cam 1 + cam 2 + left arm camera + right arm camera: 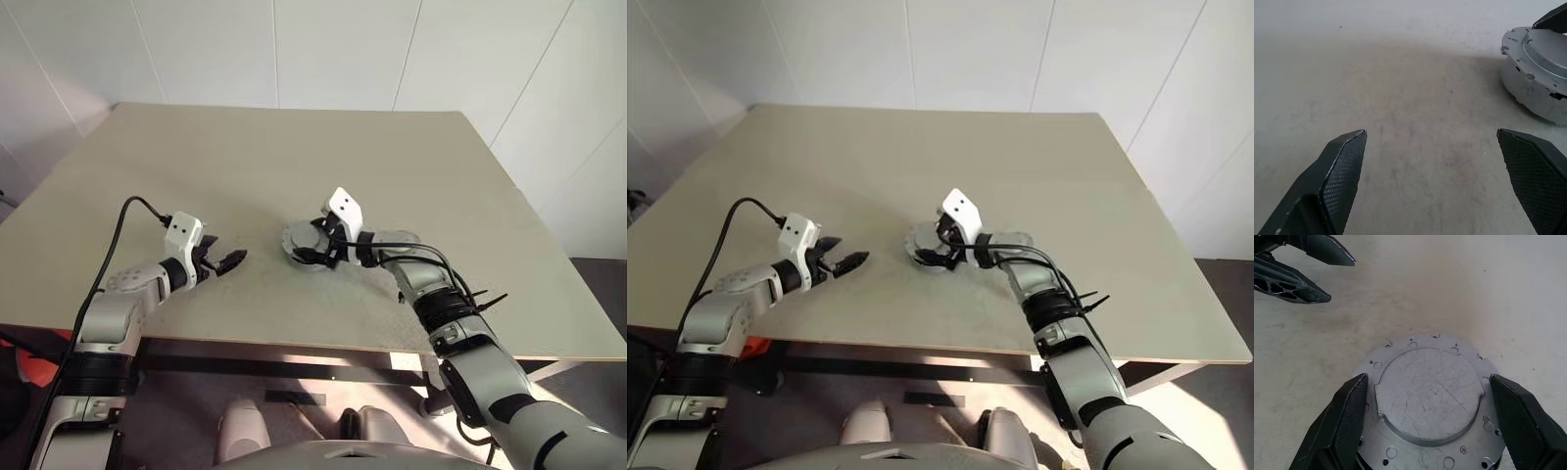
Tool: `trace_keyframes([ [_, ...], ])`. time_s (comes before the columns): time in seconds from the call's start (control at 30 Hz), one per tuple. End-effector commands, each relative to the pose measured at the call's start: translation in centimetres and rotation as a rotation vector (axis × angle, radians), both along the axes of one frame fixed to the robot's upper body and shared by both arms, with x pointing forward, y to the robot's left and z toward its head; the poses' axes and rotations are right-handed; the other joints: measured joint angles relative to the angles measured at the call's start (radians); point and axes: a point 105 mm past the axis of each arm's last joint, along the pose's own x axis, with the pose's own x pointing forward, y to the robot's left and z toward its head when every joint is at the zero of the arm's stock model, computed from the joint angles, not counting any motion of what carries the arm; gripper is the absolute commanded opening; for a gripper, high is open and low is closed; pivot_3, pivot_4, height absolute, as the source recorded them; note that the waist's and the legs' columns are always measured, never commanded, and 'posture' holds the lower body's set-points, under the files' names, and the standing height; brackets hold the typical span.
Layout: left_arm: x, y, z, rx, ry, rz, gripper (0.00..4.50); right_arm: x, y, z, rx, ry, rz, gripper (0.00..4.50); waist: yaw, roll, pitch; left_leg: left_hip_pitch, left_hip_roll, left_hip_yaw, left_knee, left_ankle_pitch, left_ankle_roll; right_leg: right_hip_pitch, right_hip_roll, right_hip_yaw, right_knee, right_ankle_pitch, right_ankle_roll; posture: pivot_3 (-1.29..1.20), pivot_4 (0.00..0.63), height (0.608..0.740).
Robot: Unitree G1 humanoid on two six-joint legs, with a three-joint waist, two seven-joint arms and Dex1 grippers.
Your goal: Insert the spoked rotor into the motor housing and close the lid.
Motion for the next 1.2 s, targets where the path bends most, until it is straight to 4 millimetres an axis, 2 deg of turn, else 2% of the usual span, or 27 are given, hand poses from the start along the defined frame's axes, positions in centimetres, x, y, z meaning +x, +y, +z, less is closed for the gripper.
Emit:
trace_keyframes([
  [0.03,0.4,0.1,1.4,0.015,-0.051,-0.006,4.50,0.3,-0.1,0.3,0.011,-0.009,-0.008,4.46,0.000,0.000,0.000,0.000,0.000,0.000,0.000,0.000,0.000,0.000,0.000,0.000,0.000,0.000,0.000,0.00,0.000,0.740],
  [0.1,0.4,0.1,1.4,0.017,-0.052,-0.004,4.50,0.4,-0.2,0.4,0.024,-0.005,-0.013,4.30,0.000,0.000,0.000,0.000,0.000,0.000,0.000,0.000,0.000,0.000,0.000,0.000,0.000,0.000,0.000,0.00,0.000,0.740],
  [0.17,0.4,0.1,1.4,0.017,-0.053,-0.003,4.50,0.4,-0.2,0.5,0.032,-0.007,-0.011,3.89,0.000,0.000,0.000,0.000,0.000,0.000,0.000,0.000,0.000,0.000,0.000,0.000,0.000,0.000,0.000,0.00,0.000,0.740],
  [0.23,0.4,0.1,1.4,0.018,-0.053,-0.003,4.50,0.4,-0.4,0.7,0.034,-0.013,-0.004,3.24,0.002,0.000,0.000,0.000,0.000,0.000,0.000,0.000,0.000,0.000,0.000,0.000,0.000,0.000,0.000,0.00,0.000,0.740],
  [0.27,0.4,0.1,1.4,0.018,-0.054,-0.002,4.50,0.4,-0.5,0.8,0.036,-0.016,-0.003,3.16,0.002,0.000,0.000,0.000,0.000,0.000,0.000,0.000,0.000,0.000,0.000,0.000,0.000,0.000,0.000,0.00,0.000,0.740],
  [0.57,0.3,0.1,1.2,0.012,-0.048,-0.004,4.50,-0.7,-0.9,2.9,0.119,-0.027,0.085,3.17,0.002,0.000,0.000,-0.002,0.000,0.000,-0.001,0.000,0.001,-0.001,0.000,0.000,-0.001,0.000,0.000,0.00,0.000,0.740],
  [1.2,0.2,-0.4,1.6,-0.009,-0.046,-0.030,4.50,-0.3,-1.5,0.6,-0.023,-0.054,0.073,3.17,0.002,0.000,0.000,-0.002,0.000,0.000,-0.001,0.000,0.000,-0.002,0.000,0.000,-0.001,0.000,0.000,0.00,0.000,0.740],
])
